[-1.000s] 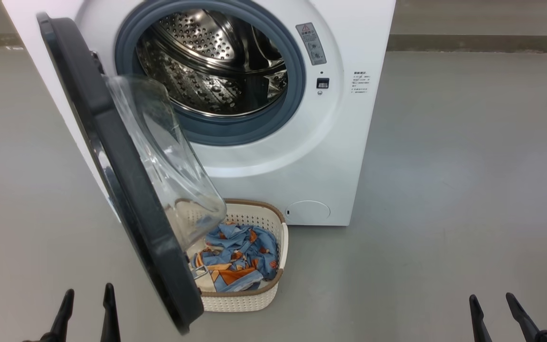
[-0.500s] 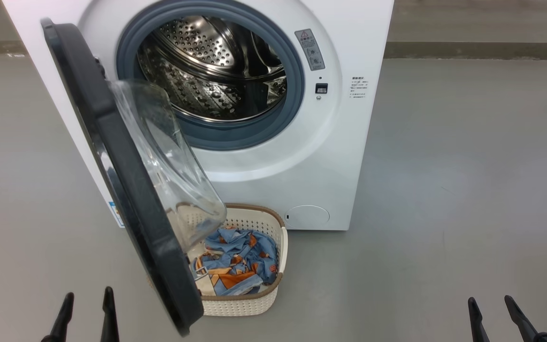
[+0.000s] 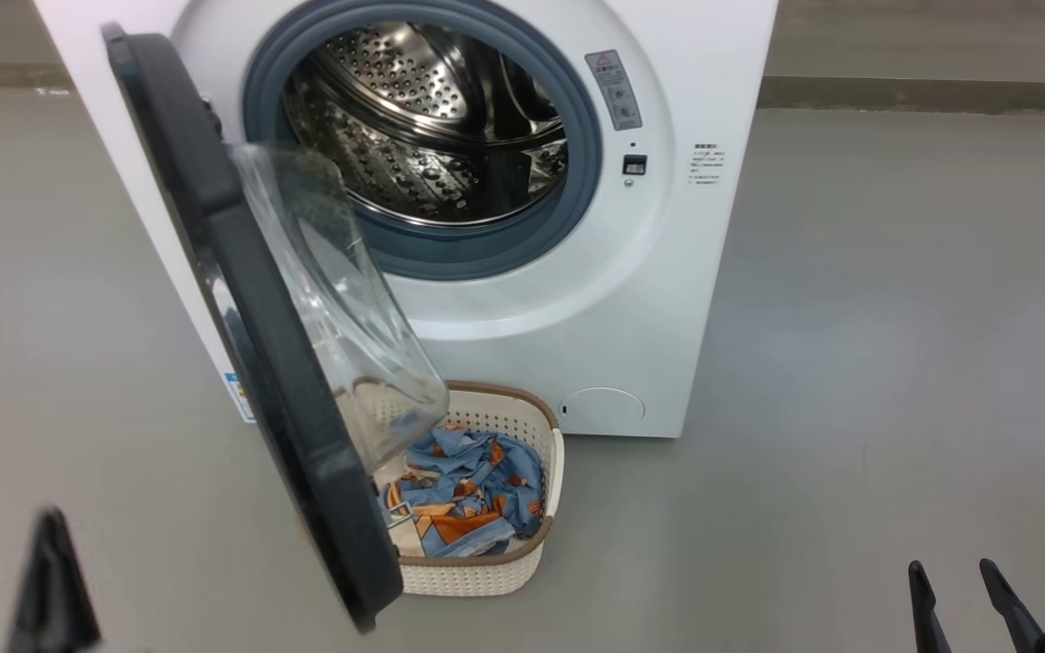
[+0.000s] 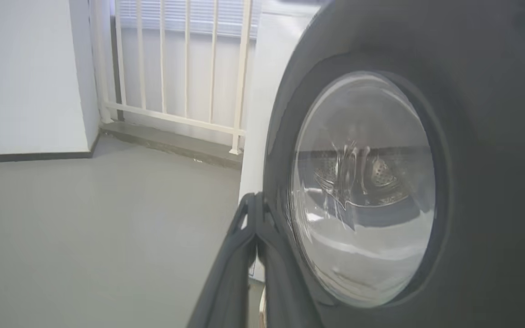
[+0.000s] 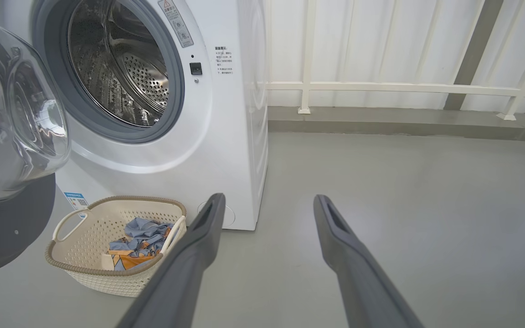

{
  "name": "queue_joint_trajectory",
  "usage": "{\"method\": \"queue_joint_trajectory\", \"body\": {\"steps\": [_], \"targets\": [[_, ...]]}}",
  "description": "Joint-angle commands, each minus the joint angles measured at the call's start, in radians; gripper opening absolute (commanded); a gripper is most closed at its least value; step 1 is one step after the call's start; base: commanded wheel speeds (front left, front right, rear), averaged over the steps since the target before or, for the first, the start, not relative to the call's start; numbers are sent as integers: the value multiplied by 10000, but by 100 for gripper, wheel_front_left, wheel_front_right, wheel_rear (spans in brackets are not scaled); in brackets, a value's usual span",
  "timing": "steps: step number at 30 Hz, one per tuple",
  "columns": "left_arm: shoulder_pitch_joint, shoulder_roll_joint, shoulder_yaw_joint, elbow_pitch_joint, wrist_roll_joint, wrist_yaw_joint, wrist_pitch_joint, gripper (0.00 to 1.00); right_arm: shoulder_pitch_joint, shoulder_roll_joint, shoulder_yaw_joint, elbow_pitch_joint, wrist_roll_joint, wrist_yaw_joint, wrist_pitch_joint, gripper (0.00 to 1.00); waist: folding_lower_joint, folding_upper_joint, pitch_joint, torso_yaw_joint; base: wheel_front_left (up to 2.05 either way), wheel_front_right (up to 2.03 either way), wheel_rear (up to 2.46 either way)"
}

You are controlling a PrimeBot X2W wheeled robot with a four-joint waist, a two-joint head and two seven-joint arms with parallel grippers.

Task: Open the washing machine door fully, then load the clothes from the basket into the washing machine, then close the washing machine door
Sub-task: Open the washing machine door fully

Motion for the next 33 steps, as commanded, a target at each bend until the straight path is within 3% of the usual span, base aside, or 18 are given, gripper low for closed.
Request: {"method": "queue_joint_trajectory", "body": {"steps": [1,7,11,16,22,26,33], "targets": [[-622,135,358,-450,-57,58,-63,0,-227,-119,201,-278,-114,16,-120,100,0,-1,15,76,0,0,0],[-1051,135,-232,-2652,201,502,-63,0,-196,-100,190,-250,-110,16,-120,100,0,-1,-37,294,0,0,0],[-1110,135,-1953,-4384,328,564,763,0,-163,-74,127,-238,-31,16,-120,100,0,-1,-46,528,0,0,0],[-1520,135,-4733,-5565,-440,717,2234,0,-139,-40,140,-127,52,16,-120,100,0,-1,38,948,0,0,0],[-1346,135,-7047,-4535,-1711,1166,3478,0,-349,-18,236,-67,84,16,-120,100,0,-1,168,1147,0,0,0],[-1330,135,-7375,-3391,-2200,1447,3532,0,-413,-12,237,-83,96,16,-120,100,0,-1,277,1237,0,0,0],[-1925,135,-7617,-1212,-2632,1950,2343,0,-496,-7,357,-55,80,16,-120,100,0,-1,385,1226,0,0,0]]}}
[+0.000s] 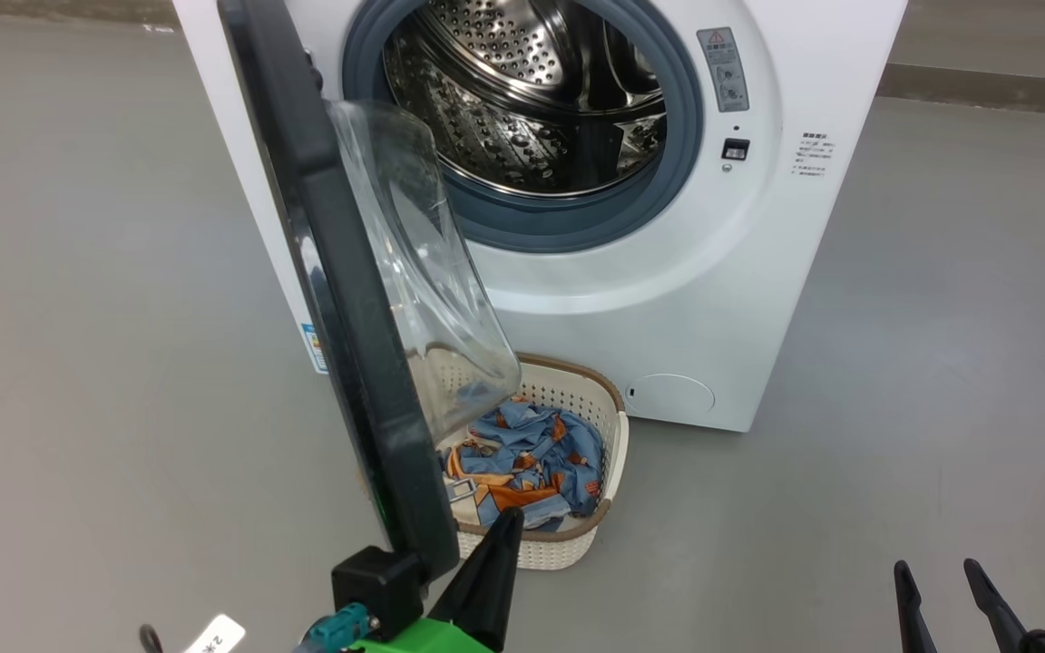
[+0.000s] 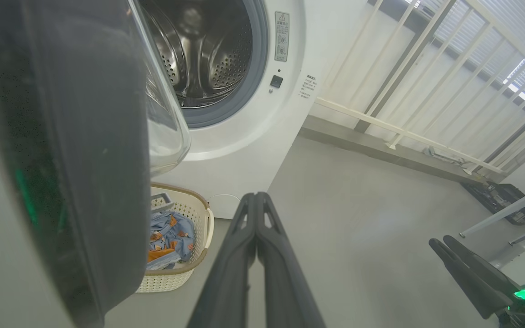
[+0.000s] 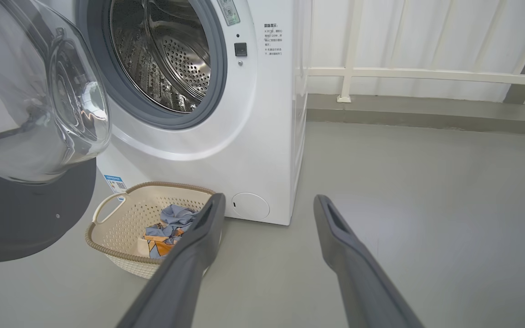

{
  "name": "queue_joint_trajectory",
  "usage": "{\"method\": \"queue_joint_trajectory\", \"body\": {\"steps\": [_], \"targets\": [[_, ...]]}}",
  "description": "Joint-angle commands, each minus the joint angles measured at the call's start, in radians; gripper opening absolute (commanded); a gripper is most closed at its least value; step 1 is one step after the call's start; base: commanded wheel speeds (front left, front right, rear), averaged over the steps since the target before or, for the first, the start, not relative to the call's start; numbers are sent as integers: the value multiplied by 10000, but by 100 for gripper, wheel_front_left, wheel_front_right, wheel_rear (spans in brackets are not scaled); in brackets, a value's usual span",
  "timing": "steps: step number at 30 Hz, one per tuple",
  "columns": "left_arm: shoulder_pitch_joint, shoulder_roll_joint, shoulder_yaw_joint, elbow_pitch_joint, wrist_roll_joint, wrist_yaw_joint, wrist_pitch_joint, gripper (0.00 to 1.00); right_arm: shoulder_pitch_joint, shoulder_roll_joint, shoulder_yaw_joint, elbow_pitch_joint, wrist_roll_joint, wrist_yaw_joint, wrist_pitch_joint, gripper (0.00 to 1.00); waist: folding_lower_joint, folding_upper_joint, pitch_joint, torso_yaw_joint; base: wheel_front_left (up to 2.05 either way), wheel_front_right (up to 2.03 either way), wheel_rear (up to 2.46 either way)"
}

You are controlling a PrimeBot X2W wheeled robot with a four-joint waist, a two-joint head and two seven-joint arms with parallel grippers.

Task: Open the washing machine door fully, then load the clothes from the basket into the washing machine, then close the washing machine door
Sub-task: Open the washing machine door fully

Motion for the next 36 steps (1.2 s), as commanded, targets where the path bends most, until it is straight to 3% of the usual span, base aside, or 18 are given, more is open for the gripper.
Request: {"method": "queue_joint_trajectory", "body": {"steps": [1,7,18,36], "targets": [[-680,-20,99,200,-163,169,-463,0,-453,-141,304,-197,44,16,-120,100,0,0,21,-53,0,0,0],[-1244,-20,-338,1442,-630,566,-1529,0,-466,-140,365,-147,41,16,-120,100,0,0,63,-171,0,0,0],[-1712,-20,-303,2407,-1113,1202,-2490,0,-429,-139,350,-106,55,16,-120,100,0,0,142,-197,0,0,0],[-1727,-20,213,2516,-795,1797,-2653,0,-500,-138,397,-52,139,16,-120,100,0,0,285,1015,0,0,0]]}}
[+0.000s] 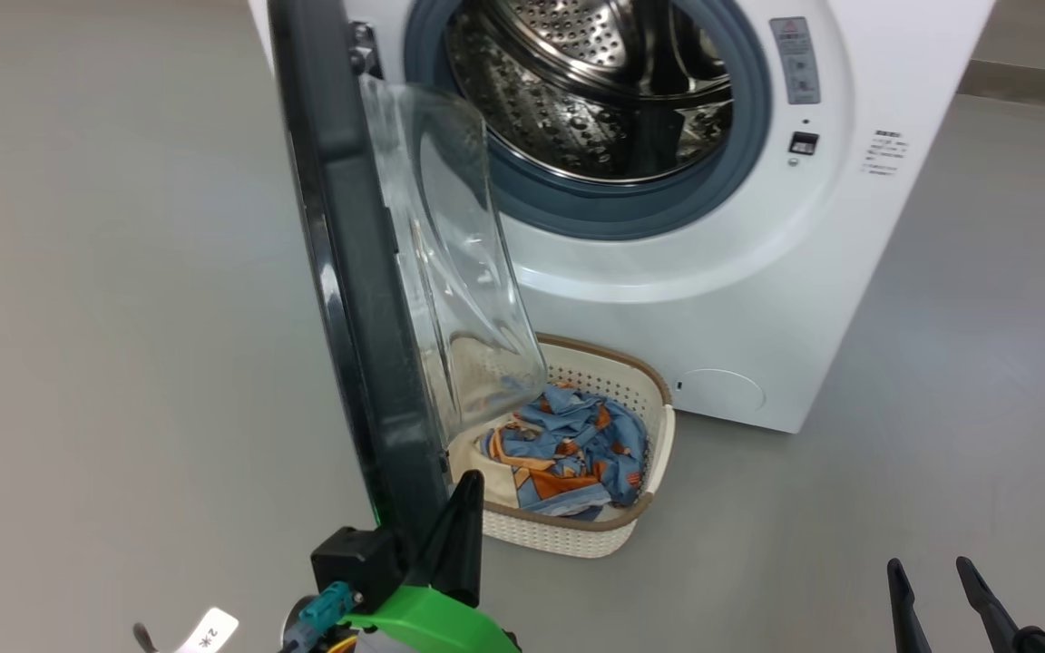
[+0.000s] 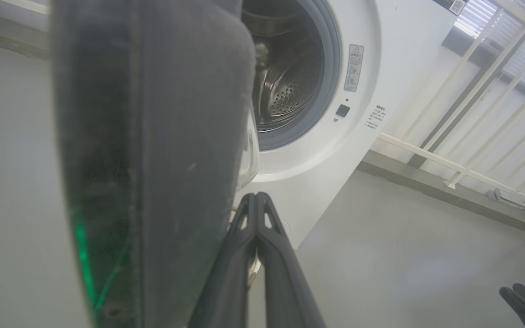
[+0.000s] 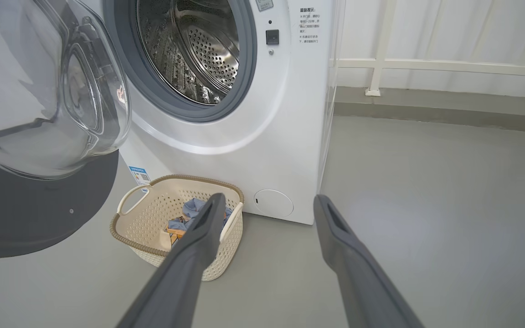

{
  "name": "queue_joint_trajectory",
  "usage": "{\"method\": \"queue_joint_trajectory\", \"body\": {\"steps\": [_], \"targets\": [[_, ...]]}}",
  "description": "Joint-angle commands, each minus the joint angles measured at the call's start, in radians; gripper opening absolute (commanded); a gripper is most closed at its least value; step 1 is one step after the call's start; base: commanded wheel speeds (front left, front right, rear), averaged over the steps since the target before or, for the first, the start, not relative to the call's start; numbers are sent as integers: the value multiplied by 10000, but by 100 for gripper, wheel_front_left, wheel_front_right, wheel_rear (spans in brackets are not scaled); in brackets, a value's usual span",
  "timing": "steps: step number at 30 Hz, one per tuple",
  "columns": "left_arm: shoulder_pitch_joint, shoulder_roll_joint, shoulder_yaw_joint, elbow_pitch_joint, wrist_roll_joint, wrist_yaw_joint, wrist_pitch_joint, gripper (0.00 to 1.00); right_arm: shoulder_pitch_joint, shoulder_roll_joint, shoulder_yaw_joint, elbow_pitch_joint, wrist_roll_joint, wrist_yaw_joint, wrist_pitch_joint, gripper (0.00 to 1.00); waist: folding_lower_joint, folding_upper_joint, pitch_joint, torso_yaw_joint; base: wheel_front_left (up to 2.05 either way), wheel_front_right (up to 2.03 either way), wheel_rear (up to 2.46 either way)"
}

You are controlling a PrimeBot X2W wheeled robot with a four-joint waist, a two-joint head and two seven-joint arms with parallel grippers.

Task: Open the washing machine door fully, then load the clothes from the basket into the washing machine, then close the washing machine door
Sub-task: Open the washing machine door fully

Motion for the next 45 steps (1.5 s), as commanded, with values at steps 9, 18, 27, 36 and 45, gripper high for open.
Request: {"method": "queue_joint_trajectory", "body": {"steps": [9,18,27,36,45], "targets": [[-232,145,934,-91,267,164,-148,0,-402,-138,352,-197,93,16,-120,100,0,0,127,1002,0,0,0],[-479,343,1945,463,576,81,-148,0,-366,-138,414,-200,50,16,-120,100,0,0,236,1591,0,0,0],[-1291,463,3844,1448,854,-129,-148,0,-409,-478,634,-234,51,16,-120,100,0,0,533,1623,0,0,0],[-2478,505,6302,2419,1537,-158,-149,0,-522,-967,845,-297,87,16,-120,100,0,0,1238,1190,0,0,0],[-3360,383,8582,2996,2337,-449,-149,0,-847,-1401,1046,-384,179,16,-120,100,0,0,2046,694,0,0,0]]}}
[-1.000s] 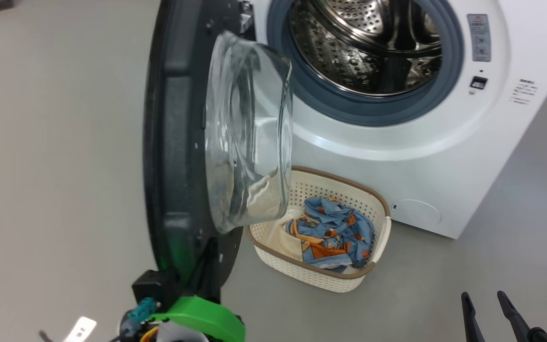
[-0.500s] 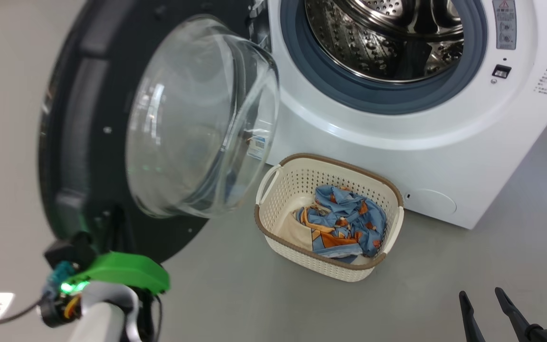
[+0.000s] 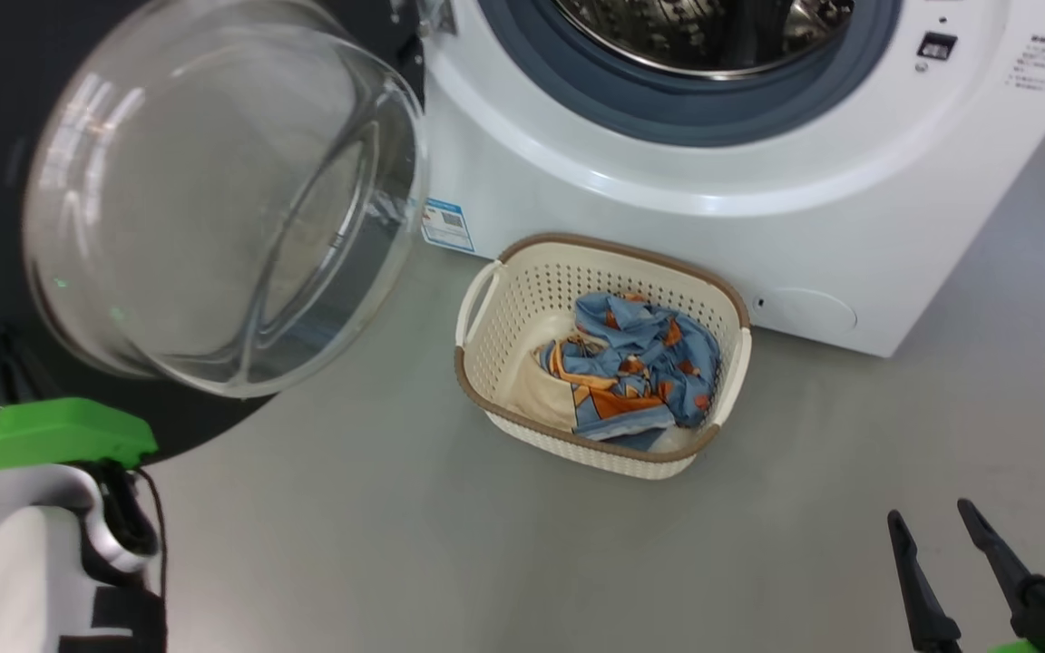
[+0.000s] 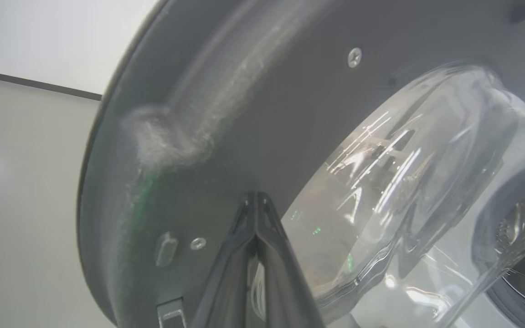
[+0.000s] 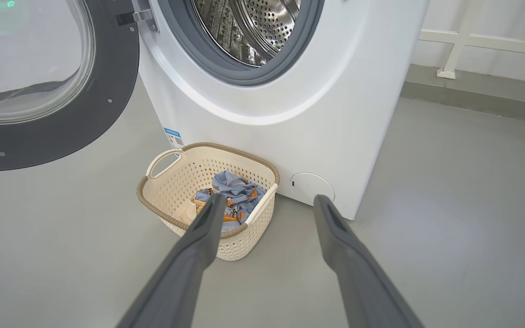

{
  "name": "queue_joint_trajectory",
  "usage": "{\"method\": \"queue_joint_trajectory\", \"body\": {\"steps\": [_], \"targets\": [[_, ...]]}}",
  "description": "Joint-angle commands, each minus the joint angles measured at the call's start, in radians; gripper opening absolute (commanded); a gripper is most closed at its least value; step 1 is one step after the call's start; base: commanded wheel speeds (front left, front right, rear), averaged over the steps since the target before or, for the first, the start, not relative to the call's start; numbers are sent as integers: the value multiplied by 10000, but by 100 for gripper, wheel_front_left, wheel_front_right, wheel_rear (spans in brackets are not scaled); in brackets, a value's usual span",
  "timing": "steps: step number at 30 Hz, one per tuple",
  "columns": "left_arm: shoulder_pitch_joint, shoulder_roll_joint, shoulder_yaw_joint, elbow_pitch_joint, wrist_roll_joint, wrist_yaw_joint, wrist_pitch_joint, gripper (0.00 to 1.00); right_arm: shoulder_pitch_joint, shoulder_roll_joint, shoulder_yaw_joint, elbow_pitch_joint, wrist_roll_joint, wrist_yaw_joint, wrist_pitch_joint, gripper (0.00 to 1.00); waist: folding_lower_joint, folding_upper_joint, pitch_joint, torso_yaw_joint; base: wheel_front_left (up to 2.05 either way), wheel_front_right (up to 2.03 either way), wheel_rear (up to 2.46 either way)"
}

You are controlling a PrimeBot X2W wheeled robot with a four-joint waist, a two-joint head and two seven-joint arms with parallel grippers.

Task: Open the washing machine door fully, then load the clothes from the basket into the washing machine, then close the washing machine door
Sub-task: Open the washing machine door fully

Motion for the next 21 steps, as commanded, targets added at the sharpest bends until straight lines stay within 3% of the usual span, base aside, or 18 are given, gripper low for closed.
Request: {"method": "queue_joint_trajectory", "body": {"steps": [1,13,21], "targets": [[-495,436,632,-25,337,-118,-60,0,-372,-237,326,-257,103,16,-120,100,0,0,399,-360,0,0,0],[-1153,477,2440,811,1528,-632,-61,0,-704,-311,360,-203,173,16,-120,100,0,0,710,-751,0,0,0],[-1197,276,2812,454,1947,-940,-61,0,-814,-159,408,-112,219,16,-120,100,0,0,525,-712,0,0,0]]}}
